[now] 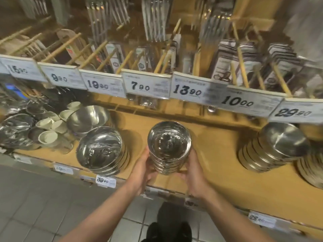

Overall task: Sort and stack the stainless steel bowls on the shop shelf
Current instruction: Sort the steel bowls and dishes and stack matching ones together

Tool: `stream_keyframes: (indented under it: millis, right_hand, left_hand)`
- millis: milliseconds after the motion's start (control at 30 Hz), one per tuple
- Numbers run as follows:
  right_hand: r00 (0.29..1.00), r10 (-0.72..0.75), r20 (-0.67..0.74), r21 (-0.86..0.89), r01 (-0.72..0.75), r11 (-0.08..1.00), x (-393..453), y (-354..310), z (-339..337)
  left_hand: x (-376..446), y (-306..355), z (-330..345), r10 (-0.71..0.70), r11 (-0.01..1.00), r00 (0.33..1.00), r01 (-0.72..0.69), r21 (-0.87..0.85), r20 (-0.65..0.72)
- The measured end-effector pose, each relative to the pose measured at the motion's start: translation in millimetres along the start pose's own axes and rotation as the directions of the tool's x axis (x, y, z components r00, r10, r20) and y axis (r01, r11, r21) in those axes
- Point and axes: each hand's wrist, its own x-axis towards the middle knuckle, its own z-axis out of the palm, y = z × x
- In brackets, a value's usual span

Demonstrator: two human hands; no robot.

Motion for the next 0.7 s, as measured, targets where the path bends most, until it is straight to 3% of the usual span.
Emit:
stream_keyframes:
  millis: [433, 700]
  right_hand:
    - [0.993, -0.066, -0.100, 0.010, 0.068, 0.998, 13, -55, -122]
    - [0.990, -0.034, -0.136, 0.035, 0.039, 0.999, 14, -58, -140]
  left_hand:
    - [50, 2, 134, 0.004, 0.998, 0.983, -0.015, 0.058, 0.186]
    - [49, 0, 156, -0.017, 0.999, 0.988, 0.009, 0.052, 0.151]
